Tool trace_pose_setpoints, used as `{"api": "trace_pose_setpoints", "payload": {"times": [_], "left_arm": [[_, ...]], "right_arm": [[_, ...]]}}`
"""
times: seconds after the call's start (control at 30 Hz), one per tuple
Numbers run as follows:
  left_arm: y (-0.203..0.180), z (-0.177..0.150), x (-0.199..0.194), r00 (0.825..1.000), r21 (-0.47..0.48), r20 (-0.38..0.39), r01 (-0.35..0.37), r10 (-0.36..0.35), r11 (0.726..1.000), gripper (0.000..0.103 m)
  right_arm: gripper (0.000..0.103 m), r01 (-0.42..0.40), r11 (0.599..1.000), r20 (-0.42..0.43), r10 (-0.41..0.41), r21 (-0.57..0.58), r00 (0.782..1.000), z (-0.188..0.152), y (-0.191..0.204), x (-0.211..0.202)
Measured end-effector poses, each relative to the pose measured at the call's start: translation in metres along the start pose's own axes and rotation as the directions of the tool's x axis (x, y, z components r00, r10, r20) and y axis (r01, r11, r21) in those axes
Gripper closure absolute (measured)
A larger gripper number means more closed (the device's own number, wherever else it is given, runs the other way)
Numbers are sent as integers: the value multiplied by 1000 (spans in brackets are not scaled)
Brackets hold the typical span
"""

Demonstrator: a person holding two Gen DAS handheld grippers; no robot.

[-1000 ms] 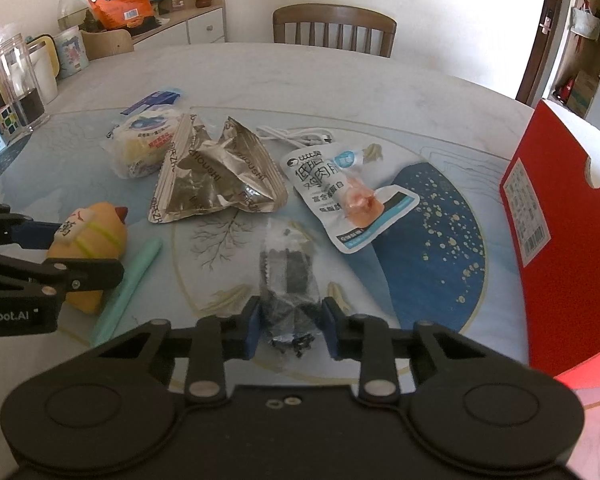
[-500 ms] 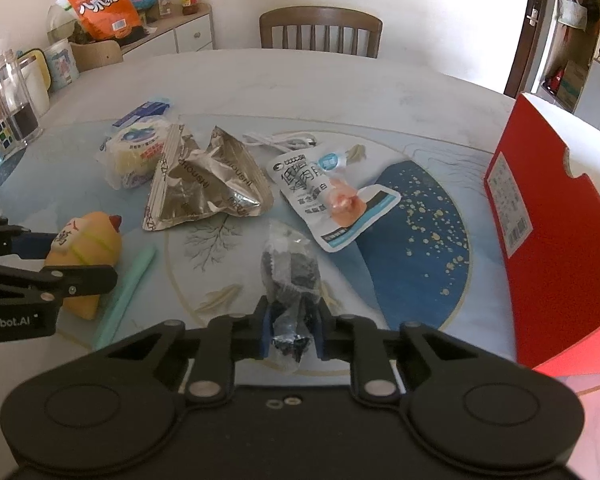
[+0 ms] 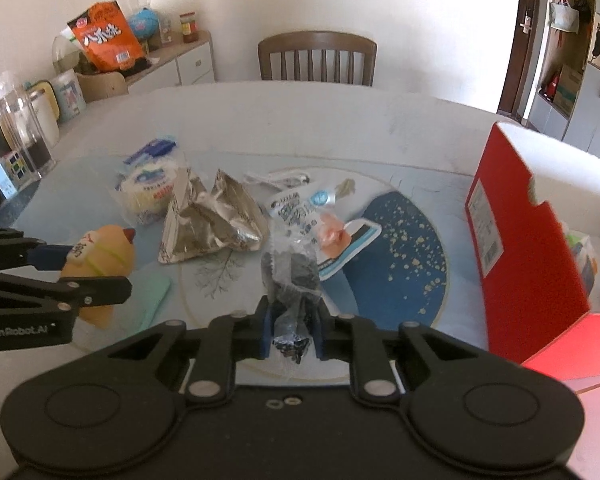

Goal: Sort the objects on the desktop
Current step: 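Carry the yellow figure and clear snack bag into the red shoebox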

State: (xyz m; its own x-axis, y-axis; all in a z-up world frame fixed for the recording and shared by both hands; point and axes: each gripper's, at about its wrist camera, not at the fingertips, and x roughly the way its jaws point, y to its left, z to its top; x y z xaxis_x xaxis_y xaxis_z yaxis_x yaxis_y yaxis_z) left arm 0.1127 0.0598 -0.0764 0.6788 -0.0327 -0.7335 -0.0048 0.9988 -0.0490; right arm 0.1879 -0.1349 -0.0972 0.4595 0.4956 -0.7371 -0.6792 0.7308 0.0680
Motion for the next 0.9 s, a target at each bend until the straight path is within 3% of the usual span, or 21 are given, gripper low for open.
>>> {"api": "trace_pose_setpoints", "payload": {"times": [0.4, 0.9], "left_arm": [[-33, 33, -25, 997, 49, 51, 59, -61, 997, 56], [-104, 73, -33, 986, 124, 90, 132, -144, 983, 56]], "right_arm": [[84, 8, 1000, 83, -9, 12, 997, 16, -20, -50], [84, 48, 997, 142, -57, 67, 988, 20, -84, -94]]}}
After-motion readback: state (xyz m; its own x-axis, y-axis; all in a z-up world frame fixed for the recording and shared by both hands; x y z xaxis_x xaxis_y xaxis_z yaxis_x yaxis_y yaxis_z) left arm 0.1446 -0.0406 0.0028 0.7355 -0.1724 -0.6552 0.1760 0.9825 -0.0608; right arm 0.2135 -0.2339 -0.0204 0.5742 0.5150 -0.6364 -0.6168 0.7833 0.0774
